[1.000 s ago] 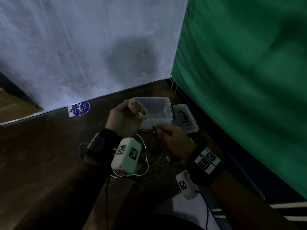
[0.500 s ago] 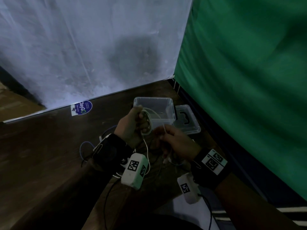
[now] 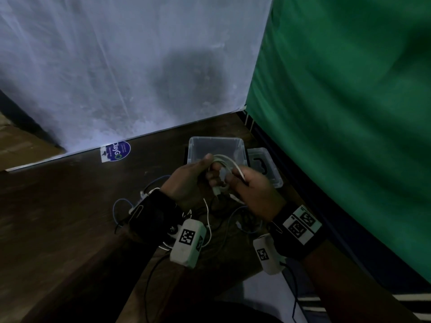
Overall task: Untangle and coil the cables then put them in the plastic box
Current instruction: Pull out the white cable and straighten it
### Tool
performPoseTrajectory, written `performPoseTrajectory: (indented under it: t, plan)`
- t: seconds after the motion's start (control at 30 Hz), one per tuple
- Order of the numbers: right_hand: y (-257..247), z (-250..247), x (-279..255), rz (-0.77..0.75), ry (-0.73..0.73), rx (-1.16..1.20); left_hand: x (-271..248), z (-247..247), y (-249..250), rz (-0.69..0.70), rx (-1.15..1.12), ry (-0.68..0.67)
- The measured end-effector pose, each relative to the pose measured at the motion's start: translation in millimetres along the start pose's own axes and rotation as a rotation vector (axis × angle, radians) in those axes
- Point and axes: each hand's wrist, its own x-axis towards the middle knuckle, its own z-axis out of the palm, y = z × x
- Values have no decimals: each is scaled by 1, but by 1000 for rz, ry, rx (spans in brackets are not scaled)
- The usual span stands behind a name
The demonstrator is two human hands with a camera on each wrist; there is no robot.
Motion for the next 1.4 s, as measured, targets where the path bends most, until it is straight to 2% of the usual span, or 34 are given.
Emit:
performPoseTrajectory:
  t: [0.07,0.17,0.3,0.4,0.5,0.57,0.8,0.9,1.03,1.13,1.27,1.33,1.4]
  plan:
    - [2,-1,1,-5,-7,-41,2,1,-3,49,-5,74]
    - [12,-10,1,27,-24,-16,3,1,3,137,-47,112]
    - [26,-21,4,-113,40,-215,-1,-5,11,179,-42,133]
    - [28,-24,9,-39,159,-52,0,-7,8,177,-40,130]
    - [23,-25,11,53,186,207,0,-10,8,160,-65,118]
    - [18,-25,10,67,189,293,-1,-11,7,122,-76,91]
    - [10,-20,8,75,139,377,2,-9,-3,-37,-139,-35]
    - [8,-17,8,79,132,408,5,-5,-9,-83,-171,-45]
    - [8,-5,9,63,129,458,10,1,-20,-88,-168,0]
    - [4,1,8,75,103,494,12,4,-25,-9,-136,122]
    - [4,4,6,64,12,360,9,19,-27,130,167,285]
    - [2,6,4,62,30,274,7,23,-31,151,205,272]
    - [-4,5,4,59,123,246,5,23,-36,159,260,281]
